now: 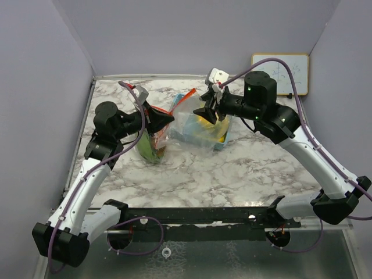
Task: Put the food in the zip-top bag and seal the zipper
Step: Open the zipper of the food storage bag.
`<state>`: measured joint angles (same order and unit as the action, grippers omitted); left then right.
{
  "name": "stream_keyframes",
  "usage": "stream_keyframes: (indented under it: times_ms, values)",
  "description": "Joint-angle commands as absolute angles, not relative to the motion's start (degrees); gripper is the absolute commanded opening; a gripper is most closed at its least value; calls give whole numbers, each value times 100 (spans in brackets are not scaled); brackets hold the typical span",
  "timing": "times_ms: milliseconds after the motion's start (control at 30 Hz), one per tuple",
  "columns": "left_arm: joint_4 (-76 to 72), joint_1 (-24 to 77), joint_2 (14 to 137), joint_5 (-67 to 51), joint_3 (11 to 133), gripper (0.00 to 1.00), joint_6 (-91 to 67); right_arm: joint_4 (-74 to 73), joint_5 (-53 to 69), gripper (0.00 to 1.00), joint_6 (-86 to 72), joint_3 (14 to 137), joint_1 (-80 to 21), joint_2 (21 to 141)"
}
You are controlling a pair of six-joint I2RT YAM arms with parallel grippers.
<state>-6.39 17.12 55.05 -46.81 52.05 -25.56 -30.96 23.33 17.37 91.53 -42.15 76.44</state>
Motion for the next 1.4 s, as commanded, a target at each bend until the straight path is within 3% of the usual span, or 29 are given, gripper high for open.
stream_keyframes:
  times_ms: [0,133,367,833,1133,1367]
  values:
    - [1587,1727,5601,-3138,5905,0,270,-3000,1164,57,1740,9282,-4219,7481]
    - [1841,1758,5588,-3002,6053,0,1499,-2953,1085,71,1640,9553,-4219,7575]
    - [2204,1833,5567,-3817,6045,0,3405,-2782,923,73,1507,10061,-4219,8149]
    - [2629,2521,5742,-3890,6655,0,4263,-2413,3339,54,1149,9841,-4219,8968]
    - [2394,2611,5581,-3401,6345,0,4608,-2537,4498,51,988,9018,-4219,8425]
    - [1838,2611,5586,-3441,6260,0,4530,-2518,4546,47,734,8685,-4219,8398]
